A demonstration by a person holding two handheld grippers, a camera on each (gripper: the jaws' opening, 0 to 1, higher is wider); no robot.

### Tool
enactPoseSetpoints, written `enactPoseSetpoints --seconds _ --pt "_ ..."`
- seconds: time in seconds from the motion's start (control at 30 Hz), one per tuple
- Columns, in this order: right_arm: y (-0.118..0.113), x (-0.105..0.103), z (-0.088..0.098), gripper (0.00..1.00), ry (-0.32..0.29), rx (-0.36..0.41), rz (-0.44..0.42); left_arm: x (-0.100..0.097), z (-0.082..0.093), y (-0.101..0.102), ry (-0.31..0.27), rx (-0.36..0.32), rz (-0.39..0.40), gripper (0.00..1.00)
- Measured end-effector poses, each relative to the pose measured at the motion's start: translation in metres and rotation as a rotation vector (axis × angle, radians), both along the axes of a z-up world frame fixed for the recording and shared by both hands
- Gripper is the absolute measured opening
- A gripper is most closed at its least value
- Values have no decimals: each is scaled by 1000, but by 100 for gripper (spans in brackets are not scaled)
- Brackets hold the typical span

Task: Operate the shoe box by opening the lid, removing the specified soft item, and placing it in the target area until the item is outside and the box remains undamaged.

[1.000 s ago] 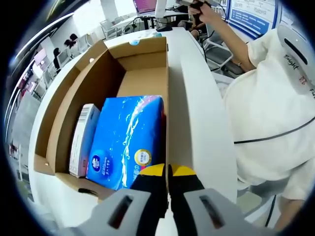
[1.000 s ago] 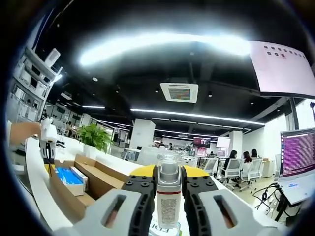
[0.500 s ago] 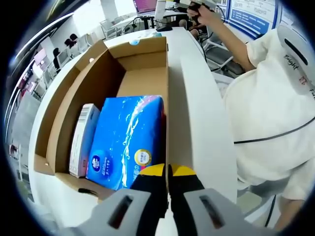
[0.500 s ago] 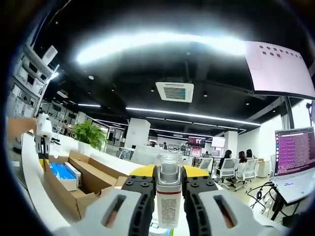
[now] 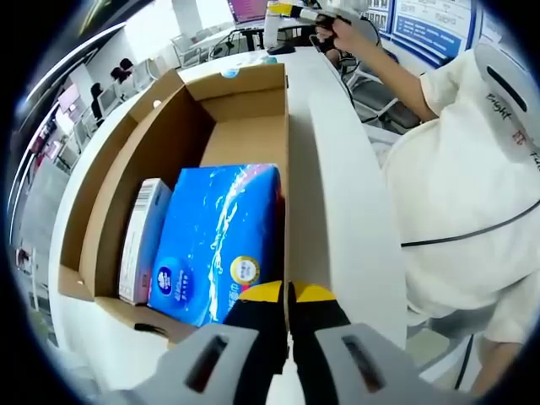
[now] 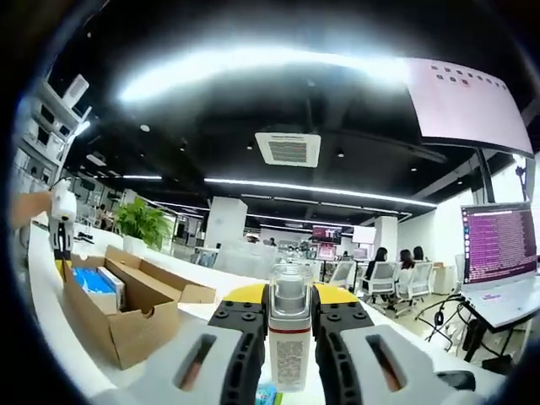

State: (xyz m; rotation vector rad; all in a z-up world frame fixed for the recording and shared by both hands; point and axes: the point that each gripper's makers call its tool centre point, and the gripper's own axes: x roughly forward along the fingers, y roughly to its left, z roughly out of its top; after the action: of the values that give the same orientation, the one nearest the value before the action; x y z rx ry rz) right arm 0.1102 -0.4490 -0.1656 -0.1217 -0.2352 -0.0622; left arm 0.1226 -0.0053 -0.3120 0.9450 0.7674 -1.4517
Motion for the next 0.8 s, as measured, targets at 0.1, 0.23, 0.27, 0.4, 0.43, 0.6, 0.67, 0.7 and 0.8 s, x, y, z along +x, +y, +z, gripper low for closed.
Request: enactPoseSetpoints --seconds 0.1,0.23,0.27,0.4,0.43,0.6,0.67,0.7,0.8 --pt "0 3 -14 18 36 28 32 1 0 0 -1 -1 0 1" --pt "0 6 -25 18 43 -1 40 4 1 1 -1 0 -1 1" --pt "-3 8 -29 18 62 -15 20 5 1 1 -1 0 -1 1" --pt "-10 12 -42 18 93 39 13 6 1 1 -3 -2 -3 1" --pt "-10 13 -43 18 92 49 20 6 1 1 -3 -2 -4 1" --pt "-16 17 -57 18 122 63 0 9 1 2 0 -1 -3 1" --pt "-14 18 -61 18 128 72 13 10 1 2 0 -1 -2 1" --pt "-13 19 -63 18 134 67 15 11 1 2 1 0 -1 1" --pt "-11 18 -64 18 138 61 14 12 1 3 5 3 3 1"
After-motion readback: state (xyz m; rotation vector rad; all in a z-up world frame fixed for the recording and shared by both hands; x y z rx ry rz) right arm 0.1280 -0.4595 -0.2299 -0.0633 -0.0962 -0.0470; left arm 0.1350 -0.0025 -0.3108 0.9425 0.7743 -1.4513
